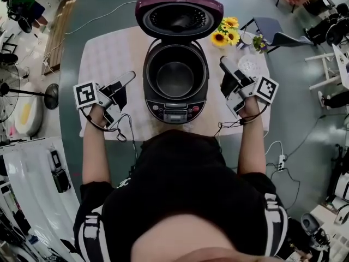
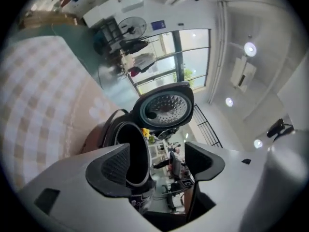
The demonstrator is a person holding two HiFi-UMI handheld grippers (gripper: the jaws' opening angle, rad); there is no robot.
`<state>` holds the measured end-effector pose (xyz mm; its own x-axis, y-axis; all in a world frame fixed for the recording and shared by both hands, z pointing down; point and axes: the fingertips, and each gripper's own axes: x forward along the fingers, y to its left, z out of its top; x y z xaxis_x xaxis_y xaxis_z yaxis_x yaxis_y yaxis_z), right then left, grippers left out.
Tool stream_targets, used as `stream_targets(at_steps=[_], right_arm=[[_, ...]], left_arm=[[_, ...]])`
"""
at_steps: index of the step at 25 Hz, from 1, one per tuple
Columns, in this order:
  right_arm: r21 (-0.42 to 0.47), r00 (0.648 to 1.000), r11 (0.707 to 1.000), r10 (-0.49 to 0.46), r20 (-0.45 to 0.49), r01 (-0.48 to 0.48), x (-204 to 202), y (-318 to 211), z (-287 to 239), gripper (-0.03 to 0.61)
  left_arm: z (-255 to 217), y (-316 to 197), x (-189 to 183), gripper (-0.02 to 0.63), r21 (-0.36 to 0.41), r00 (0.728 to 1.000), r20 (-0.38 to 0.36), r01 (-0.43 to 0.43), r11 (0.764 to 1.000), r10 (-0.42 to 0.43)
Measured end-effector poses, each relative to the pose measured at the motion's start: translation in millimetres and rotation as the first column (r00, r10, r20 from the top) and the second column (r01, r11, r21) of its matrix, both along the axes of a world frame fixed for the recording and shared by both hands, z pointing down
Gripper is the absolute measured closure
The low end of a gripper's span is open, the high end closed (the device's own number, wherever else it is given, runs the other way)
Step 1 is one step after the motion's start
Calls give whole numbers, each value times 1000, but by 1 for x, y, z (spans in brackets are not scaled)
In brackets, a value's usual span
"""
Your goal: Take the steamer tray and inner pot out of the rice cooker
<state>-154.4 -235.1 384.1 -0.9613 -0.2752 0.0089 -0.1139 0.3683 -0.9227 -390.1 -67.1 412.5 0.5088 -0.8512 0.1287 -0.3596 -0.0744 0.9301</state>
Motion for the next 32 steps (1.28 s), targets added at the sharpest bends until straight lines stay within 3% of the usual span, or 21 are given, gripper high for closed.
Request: stream_targets(at_steps=[3,6,9,14,19,32], right_arm=[[-117,999,992,-48,7,49,1,3,25,249],[-209,990,968,-134,38,139,3,10,45,250],[-273,979,940,-193,61,202,5,18,57,252],[-301,968,921,-244,49,248,0,28,76,252],[-287,951,913,-308,-21,289,-6,35,94,253],[-300,950,916,-303,-78,267,-12,28,119,258]], left_arm=[[13,5,-4,262,-27,997,-70,-38,999,36],[24,4,-3,267,-43,979,-195,-67,997,57],[30,3,4,268,-60,963,-257,-101,993,82],[39,2,13,276,-64,955,-264,-154,986,133],[46,-8,23,279,-82,951,-270,-179,980,151],[78,-20,36,284,-173,948,-275,-213,961,161]])
